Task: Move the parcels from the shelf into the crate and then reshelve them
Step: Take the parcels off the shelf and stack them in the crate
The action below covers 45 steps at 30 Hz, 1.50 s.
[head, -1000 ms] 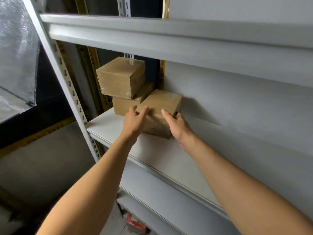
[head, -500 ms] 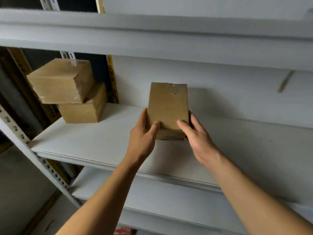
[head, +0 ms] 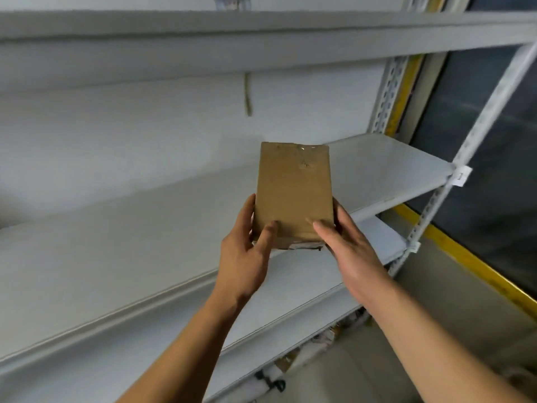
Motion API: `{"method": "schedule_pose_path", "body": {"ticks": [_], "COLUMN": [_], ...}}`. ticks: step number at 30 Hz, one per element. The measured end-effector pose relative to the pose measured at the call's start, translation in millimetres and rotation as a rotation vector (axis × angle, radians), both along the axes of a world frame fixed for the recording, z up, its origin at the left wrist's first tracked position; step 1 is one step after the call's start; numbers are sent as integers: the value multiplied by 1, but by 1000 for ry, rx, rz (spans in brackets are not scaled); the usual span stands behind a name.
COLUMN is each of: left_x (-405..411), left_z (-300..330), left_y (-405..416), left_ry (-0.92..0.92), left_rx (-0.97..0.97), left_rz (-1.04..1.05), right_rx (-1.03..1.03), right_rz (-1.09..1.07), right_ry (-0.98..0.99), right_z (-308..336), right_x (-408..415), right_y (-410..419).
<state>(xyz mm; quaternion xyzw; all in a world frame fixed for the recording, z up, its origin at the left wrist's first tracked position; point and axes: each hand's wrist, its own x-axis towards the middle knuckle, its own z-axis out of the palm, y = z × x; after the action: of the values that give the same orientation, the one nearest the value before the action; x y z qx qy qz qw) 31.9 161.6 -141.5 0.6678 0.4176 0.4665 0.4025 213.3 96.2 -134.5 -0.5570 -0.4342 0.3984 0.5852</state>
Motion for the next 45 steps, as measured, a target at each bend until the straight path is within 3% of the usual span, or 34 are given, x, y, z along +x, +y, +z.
{"method": "schedule_pose_path", "body": {"ticks": [15, 27, 32, 37, 41, 45], "left_x": [335, 469, 496, 522, 542, 544], "left_z": [-48, -83, -110, -130, -152, -169], "left_y": [-221, -362, -414, -441, -444, -443], "left_ry": [175, 249, 379, 616, 896, 907], "left_rx": [-99, -177, -157, -18, 340, 452], "left_rz": [-522, -1080, -1199, -1236, -1156, -1056], "right_rx": [-71, -106, -180, -236, -291, -305], "right_rz": [-596, -1077, -1137, -1132, -1035, -985], "right_ry": [106, 89, 105, 196, 271, 280], "right_z": [-47, -73, -95, -133, -167, -182], "right_x": [272, 321, 330, 357, 376, 381], "right_y": [-303, -493, -549, -579, -581, -578]}}
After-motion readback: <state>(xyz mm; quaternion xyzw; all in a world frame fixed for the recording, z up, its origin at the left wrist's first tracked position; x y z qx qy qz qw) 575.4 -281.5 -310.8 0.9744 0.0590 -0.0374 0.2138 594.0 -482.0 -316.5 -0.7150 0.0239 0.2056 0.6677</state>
